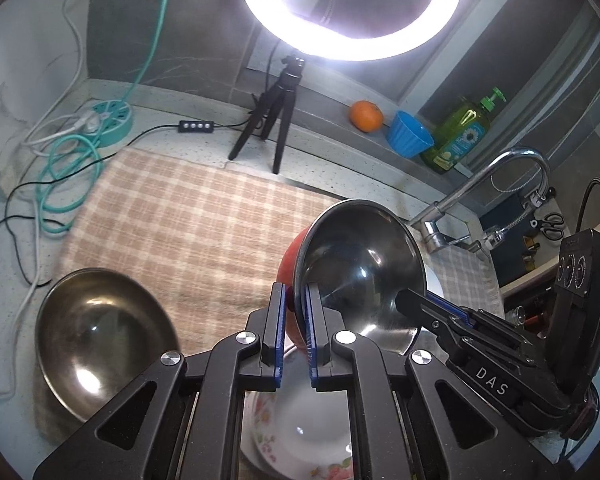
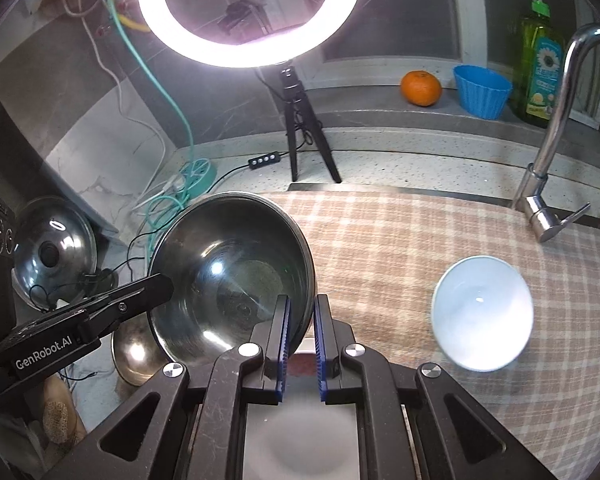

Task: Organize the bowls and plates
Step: 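Lift the red-bottomed bowl with both grippers and carry it to the large steel bowl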

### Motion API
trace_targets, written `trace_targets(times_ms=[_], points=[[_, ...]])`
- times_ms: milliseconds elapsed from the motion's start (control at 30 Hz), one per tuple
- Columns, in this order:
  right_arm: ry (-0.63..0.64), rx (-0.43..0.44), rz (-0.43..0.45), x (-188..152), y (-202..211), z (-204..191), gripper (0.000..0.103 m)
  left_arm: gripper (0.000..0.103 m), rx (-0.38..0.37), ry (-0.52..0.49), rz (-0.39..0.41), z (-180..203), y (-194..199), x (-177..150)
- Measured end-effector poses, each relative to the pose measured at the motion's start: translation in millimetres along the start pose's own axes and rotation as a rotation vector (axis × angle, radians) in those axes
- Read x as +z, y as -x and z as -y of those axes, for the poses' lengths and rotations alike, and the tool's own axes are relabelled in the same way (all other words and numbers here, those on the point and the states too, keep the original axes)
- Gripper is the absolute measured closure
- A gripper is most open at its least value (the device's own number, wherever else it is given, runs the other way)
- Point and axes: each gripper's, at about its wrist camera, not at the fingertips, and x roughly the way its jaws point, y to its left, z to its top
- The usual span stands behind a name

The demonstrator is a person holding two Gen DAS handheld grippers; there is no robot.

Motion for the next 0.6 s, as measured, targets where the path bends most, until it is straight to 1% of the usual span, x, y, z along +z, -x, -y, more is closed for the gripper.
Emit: trace_targets(times_ms=[600], points=[[0.100,0.075,-0.071,-11.1,-36.8,-84.6,0.093,0.095,0.056,0.121,-0.002,-82.6,31.5,-22.0]])
